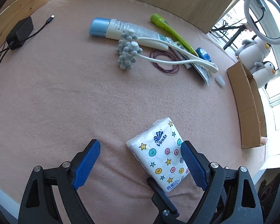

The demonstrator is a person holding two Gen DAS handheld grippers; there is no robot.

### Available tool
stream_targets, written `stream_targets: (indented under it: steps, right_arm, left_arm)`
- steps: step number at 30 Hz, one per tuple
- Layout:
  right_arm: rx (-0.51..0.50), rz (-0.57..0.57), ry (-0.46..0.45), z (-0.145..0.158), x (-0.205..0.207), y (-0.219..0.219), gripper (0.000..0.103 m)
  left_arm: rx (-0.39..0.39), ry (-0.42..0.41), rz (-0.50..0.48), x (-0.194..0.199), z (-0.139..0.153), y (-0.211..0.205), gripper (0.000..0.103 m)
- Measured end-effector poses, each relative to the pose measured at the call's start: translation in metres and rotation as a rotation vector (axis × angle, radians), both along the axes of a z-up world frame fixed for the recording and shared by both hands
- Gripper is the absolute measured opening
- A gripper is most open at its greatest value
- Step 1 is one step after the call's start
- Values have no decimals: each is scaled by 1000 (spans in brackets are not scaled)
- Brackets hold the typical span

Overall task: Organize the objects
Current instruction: 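Reach the right tool to the dotted tissue pack and grasp it, then lift the tissue pack with the right tool and drop it into the box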

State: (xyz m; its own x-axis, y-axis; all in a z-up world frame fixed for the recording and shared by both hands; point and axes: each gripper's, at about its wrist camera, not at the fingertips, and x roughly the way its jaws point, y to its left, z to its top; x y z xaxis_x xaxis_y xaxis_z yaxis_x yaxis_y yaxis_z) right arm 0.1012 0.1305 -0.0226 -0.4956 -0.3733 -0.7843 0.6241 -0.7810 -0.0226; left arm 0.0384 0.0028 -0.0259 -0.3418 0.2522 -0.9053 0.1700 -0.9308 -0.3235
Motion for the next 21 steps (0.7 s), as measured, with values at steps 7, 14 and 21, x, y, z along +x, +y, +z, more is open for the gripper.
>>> stream_targets:
  steps: [7, 14, 21]
  right_arm:
    - [-22, -1, -4, 1, -5, 3, 47]
    - [-46, -30, -25, 1, -13, 7, 45]
    - [-71, -56, -9, 13, -19, 17, 44]
  left_arm:
    - [34, 33, -51, -2, 1, 10, 68]
    - [39, 43, -55, -1, 7, 11, 59]
    - [22, 101, -71, -1, 33, 16, 58]
